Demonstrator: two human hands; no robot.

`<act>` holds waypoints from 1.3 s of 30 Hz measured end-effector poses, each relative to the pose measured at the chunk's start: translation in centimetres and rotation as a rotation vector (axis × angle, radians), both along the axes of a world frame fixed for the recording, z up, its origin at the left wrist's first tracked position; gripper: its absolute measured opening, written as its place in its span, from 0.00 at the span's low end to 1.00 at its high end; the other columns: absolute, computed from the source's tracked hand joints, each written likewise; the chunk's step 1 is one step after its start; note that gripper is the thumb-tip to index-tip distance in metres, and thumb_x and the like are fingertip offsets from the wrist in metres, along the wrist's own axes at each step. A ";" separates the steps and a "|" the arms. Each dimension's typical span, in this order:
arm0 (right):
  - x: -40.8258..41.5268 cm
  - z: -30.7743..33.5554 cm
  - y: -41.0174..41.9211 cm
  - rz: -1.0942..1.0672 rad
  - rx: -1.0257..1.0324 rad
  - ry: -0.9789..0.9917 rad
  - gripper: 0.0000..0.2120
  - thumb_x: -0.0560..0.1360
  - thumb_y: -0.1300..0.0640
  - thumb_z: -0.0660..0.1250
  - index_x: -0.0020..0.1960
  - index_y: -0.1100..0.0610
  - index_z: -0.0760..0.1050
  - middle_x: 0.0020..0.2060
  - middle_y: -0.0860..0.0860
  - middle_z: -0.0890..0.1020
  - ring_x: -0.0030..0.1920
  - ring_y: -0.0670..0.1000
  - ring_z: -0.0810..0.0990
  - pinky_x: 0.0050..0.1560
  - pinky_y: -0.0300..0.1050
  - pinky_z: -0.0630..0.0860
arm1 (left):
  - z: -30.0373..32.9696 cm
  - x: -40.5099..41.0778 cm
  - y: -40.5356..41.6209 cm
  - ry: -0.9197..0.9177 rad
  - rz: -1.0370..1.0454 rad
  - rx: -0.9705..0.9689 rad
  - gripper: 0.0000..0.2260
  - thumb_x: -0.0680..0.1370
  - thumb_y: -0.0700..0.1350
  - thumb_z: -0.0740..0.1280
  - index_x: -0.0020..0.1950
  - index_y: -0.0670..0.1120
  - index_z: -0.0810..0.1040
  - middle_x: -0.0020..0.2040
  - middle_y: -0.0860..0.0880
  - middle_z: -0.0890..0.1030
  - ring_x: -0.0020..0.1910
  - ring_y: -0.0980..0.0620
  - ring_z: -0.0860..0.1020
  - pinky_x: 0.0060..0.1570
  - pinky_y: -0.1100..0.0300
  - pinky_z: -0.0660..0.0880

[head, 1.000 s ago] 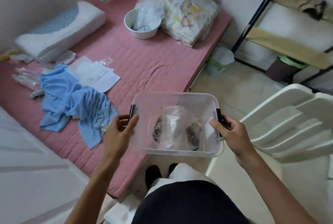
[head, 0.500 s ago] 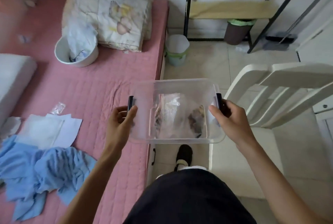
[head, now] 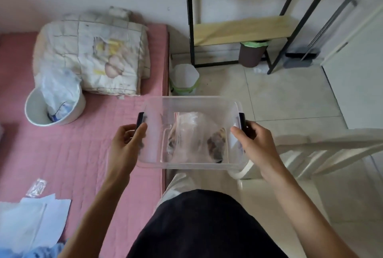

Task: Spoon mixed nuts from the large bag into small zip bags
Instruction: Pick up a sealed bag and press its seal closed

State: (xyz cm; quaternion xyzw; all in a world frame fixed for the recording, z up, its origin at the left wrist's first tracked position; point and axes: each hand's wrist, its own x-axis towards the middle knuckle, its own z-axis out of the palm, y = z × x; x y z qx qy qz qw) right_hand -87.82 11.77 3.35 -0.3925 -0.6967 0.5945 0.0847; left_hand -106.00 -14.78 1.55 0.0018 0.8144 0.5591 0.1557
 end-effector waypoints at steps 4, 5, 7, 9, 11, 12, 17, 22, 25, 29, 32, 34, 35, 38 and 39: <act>-5.7 0.3 3.7 -0.146 -0.063 -0.035 0.09 0.73 0.47 0.71 0.39 0.50 0.77 0.30 0.46 0.74 0.31 0.46 0.72 0.35 0.41 0.70 | -0.1 -8.2 5.9 0.004 -0.094 0.038 0.16 0.79 0.58 0.72 0.55 0.46 0.81 0.38 0.54 0.83 0.32 0.60 0.76 0.36 0.60 0.72; -6.9 0.6 4.6 -0.177 -0.068 -0.040 0.09 0.73 0.47 0.71 0.39 0.50 0.77 0.30 0.46 0.74 0.31 0.46 0.73 0.33 0.39 0.71 | 0.1 -10.1 7.4 0.000 -0.128 0.045 0.17 0.78 0.59 0.72 0.54 0.45 0.80 0.38 0.53 0.83 0.32 0.59 0.76 0.35 0.62 0.72; -8.7 1.0 6.4 -0.234 -0.068 -0.029 0.10 0.72 0.46 0.71 0.37 0.50 0.77 0.29 0.45 0.74 0.30 0.45 0.73 0.30 0.35 0.72 | 0.5 -13.9 10.8 -0.003 -0.210 0.055 0.20 0.75 0.62 0.72 0.54 0.46 0.80 0.39 0.52 0.83 0.32 0.60 0.76 0.33 0.65 0.72; -9.9 1.3 8.2 -0.319 -0.064 -0.021 0.09 0.72 0.45 0.72 0.37 0.49 0.79 0.28 0.43 0.74 0.30 0.44 0.75 0.31 0.35 0.74 | 0.6 -17.5 14.7 -0.008 -0.321 0.043 0.20 0.75 0.63 0.72 0.53 0.47 0.80 0.41 0.50 0.83 0.34 0.60 0.77 0.32 0.66 0.74; -10.4 1.3 9.8 -0.417 -0.062 -0.026 0.09 0.74 0.46 0.73 0.42 0.51 0.81 0.29 0.44 0.77 0.31 0.46 0.77 0.33 0.37 0.75 | 0.9 -20.1 18.9 -0.016 -0.433 0.023 0.18 0.75 0.63 0.73 0.53 0.49 0.81 0.45 0.50 0.84 0.37 0.60 0.80 0.33 0.67 0.76; -10.4 1.2 10.6 -0.470 -0.064 -0.028 0.08 0.75 0.47 0.74 0.44 0.52 0.82 0.29 0.45 0.77 0.31 0.46 0.77 0.33 0.38 0.75 | 1.1 -21.1 21.1 -0.018 -0.482 0.016 0.18 0.75 0.63 0.73 0.53 0.50 0.81 0.46 0.51 0.85 0.39 0.60 0.81 0.34 0.67 0.77; -9.3 1.1 14.7 -0.720 -0.033 -0.026 0.09 0.75 0.49 0.75 0.43 0.53 0.80 0.25 0.43 0.76 0.26 0.43 0.75 0.29 0.33 0.72 | 1.1 -22.8 32.7 -0.035 -0.727 -0.010 0.15 0.77 0.61 0.72 0.54 0.51 0.81 0.47 0.51 0.85 0.44 0.56 0.83 0.42 0.62 0.77; -6.5 0.8 20.7 -0.913 -0.033 -0.020 0.08 0.75 0.49 0.75 0.44 0.53 0.82 0.27 0.43 0.79 0.26 0.41 0.76 0.30 0.35 0.74 | 0.9 -20.8 44.0 -0.013 -0.902 -0.035 0.19 0.78 0.60 0.71 0.59 0.46 0.80 0.50 0.46 0.84 0.45 0.52 0.82 0.42 0.62 0.75; -4.9 0.7 24.8 -0.987 -0.064 0.016 0.06 0.75 0.48 0.75 0.45 0.49 0.82 0.30 0.43 0.83 0.28 0.40 0.79 0.33 0.36 0.76 | 1.1 -19.2 50.7 -0.009 -0.966 -0.073 0.18 0.77 0.62 0.71 0.59 0.50 0.80 0.50 0.49 0.84 0.47 0.51 0.83 0.43 0.59 0.78; -3.0 1.2 30.2 -1.050 -0.111 0.065 0.04 0.75 0.49 0.75 0.46 0.46 0.81 0.31 0.42 0.83 0.28 0.38 0.79 0.29 0.30 0.75 | 1.9 -17.0 58.5 0.023 -1.004 -0.107 0.13 0.77 0.63 0.71 0.54 0.57 0.79 0.46 0.54 0.85 0.43 0.56 0.83 0.42 0.60 0.78; -1.6 1.6 34.2 -1.063 -0.105 0.068 0.04 0.76 0.49 0.74 0.48 0.47 0.81 0.33 0.41 0.84 0.30 0.39 0.80 0.30 0.32 0.75 | 2.1 -15.3 63.6 0.049 -1.015 -0.114 0.13 0.78 0.61 0.71 0.54 0.54 0.81 0.41 0.59 0.85 0.36 0.63 0.81 0.39 0.65 0.73; -0.7 1.9 36.7 -1.072 -0.099 0.054 0.04 0.75 0.48 0.74 0.48 0.45 0.80 0.34 0.42 0.84 0.31 0.40 0.80 0.30 0.32 0.76 | 1.9 -14.1 66.3 0.040 -1.020 -0.118 0.12 0.78 0.60 0.71 0.54 0.53 0.81 0.40 0.57 0.85 0.34 0.64 0.79 0.39 0.65 0.74; -0.2 2.1 37.8 -1.080 -0.094 0.046 0.04 0.75 0.48 0.74 0.48 0.45 0.80 0.34 0.42 0.84 0.30 0.40 0.80 0.30 0.32 0.76 | 1.9 -13.6 67.6 0.032 -1.026 -0.127 0.12 0.78 0.59 0.71 0.54 0.52 0.81 0.41 0.54 0.85 0.34 0.64 0.79 0.40 0.64 0.75; 0.9 2.2 41.3 -1.113 -0.074 0.049 0.04 0.75 0.49 0.75 0.47 0.47 0.80 0.32 0.45 0.83 0.28 0.40 0.78 0.29 0.31 0.74 | 1.9 -12.5 71.6 0.000 -1.061 -0.141 0.13 0.79 0.59 0.70 0.55 0.51 0.81 0.44 0.51 0.85 0.38 0.58 0.80 0.42 0.62 0.75; 1.2 2.2 42.5 -1.120 -0.075 0.050 0.04 0.75 0.49 0.75 0.47 0.47 0.81 0.32 0.45 0.83 0.28 0.39 0.78 0.29 0.31 0.74 | 1.9 -12.2 72.9 -0.004 -1.067 -0.148 0.14 0.79 0.59 0.70 0.55 0.51 0.81 0.45 0.51 0.85 0.39 0.57 0.80 0.42 0.62 0.75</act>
